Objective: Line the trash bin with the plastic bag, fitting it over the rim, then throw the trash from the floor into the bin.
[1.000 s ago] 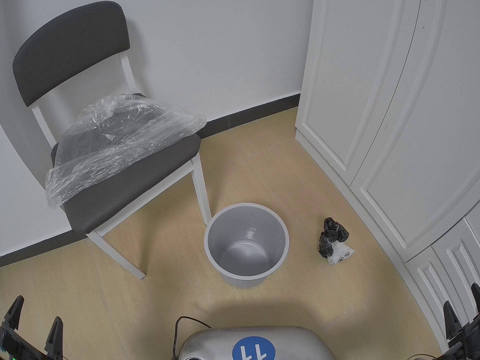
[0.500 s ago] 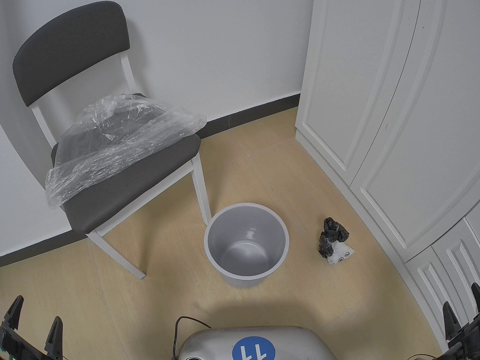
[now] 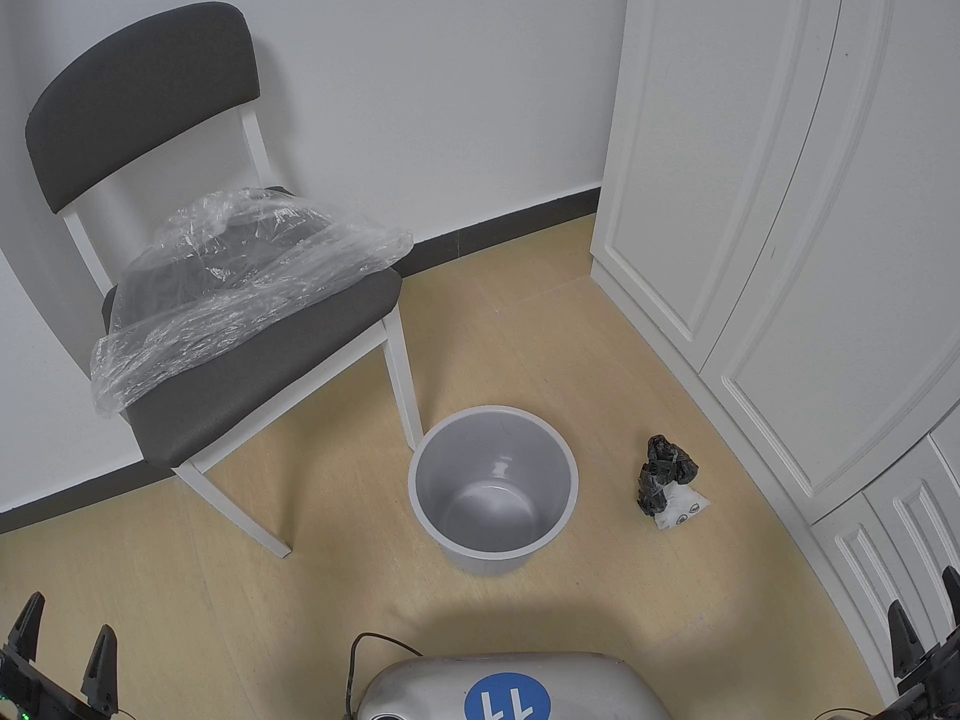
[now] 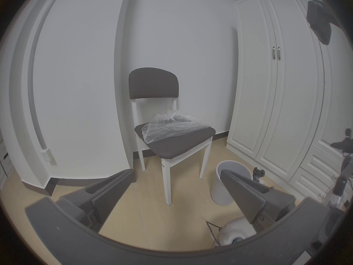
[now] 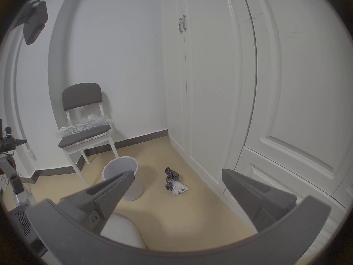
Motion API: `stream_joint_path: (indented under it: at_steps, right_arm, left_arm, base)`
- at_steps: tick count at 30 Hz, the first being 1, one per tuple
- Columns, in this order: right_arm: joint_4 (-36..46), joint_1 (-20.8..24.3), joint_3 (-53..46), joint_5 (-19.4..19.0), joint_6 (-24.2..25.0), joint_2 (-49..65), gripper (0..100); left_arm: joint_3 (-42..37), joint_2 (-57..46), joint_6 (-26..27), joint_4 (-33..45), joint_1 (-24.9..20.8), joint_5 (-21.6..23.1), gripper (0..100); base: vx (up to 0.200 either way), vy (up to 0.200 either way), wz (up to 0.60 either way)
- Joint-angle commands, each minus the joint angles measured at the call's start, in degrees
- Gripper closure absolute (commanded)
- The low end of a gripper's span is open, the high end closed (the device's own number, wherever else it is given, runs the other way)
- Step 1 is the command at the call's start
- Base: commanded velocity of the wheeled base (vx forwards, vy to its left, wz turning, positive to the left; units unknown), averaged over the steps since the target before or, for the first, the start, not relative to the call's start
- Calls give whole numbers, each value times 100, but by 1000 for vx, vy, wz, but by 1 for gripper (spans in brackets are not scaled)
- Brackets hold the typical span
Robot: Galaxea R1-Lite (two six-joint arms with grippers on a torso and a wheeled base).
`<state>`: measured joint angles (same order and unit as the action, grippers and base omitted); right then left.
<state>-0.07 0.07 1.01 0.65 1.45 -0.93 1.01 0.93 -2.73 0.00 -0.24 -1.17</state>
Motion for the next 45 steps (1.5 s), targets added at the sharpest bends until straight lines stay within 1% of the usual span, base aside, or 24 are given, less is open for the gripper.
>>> stream_joint_path:
  at_steps: [1,3,4,11,16,19,20,21,22,25,28,32,33,34,35,36,37,38,39,40,41,43,44,45]
  right_arm:
    - [-1,-7,-92,14,-92,93,0]
    - [-10,-7,-92,-38,-294,93,0]
    - [-19,-7,-92,-56,-312,93,0]
    - [-37,-7,-101,-47,-75,93,0]
    - [-81,-7,-84,-29,-119,93,0]
    - [-854,-7,321,-47,-92,93,0]
    - [-854,-7,321,-47,-92,93,0]
    - [-1047,1,479,-56,-92,93,0]
    - [-1030,1,602,-12,-119,93,0]
    - [-968,1,760,-73,-198,5,0]
    - [-845,37,927,-153,-189,-435,0]
    - [-898,142,1314,-249,154,-1472,0]
    - [-907,142,1331,-249,171,-1507,0]
    - [-986,177,1516,-311,268,-1999,0]
    - [-1047,195,1586,-337,286,-2184,0]
    - [-1188,221,1692,-355,303,-2465,0]
    - [-1232,221,1709,-355,312,-2535,0]
    - [-1504,248,1815,-355,347,-2904,0]
    - [-1707,265,1876,-355,373,-3142,0]
    - [-1891,283,1929,-355,382,-3335,0]
    - [-1953,292,1947,-346,382,-3397,0]
    - [-2524,371,2149,-328,400,-3942,0]
    - [-2717,423,2254,-302,435,-4170,0]
    - [-2717,423,2254,-302,435,-4170,0]
  left_arm:
    - [-101,-93,106,-9,-2,3,0]
    - [-101,-93,299,-9,-2,47,0]
    - [-101,-93,317,-9,7,82,0]
    - [-101,-93,238,9,7,82,0]
    - [-101,-93,396,0,7,179,0]
    - [-101,-93,396,0,7,179,0]
    - [-101,-93,396,0,7,179,0]
    - [-101,-93,396,-9,7,170,0]
    - [-101,-93,396,0,7,179,0]
    - [-101,-93,396,-9,7,179,0]
    - [-101,-93,387,-9,-2,205,0]
    - [-101,-93,291,-18,-2,205,0]
    - [-101,-93,291,-18,-2,205,0]
    - [-92,-93,291,-70,-2,214,0]
    - [-48,-93,273,-176,-2,214,0]
    - [198,-93,106,-519,-11,319,0]
    - [294,-93,36,-606,-11,389,0]
    - [787,-40,-430,-817,-20,873,0]
    - [1006,30,-536,-800,-37,1137,0]
    - [1164,92,-456,-765,-37,1260,0]
    - [1217,118,-412,-738,-37,1260,0]
    - [1428,584,141,-589,-37,1312,0]
    - [1463,857,299,-589,-37,1295,0]
    - [1463,857,299,-589,-37,1295,0]
  base:
    - [0,0,0]
    - [0,0,0]
    - [0,0,0]
    - [0,0,0]
    - [0,0,0]
    - [0,0,0]
    - [0,0,0]
    - [0,0,0]
    - [0,0,0]
    - [0,0,0]
    - [0,0,0]
    - [0,0,0]
    - [0,0,0]
    - [0,0,0]
    - [0,0,0]
    - [0,0,0]
    - [0,0,0]
    - [0,0,0]
    - [0,0,0]
    - [0,0,0]
    - [0,0,0]
    - [0,0,0]
    - [0,0,0]
    - [0,0,0]
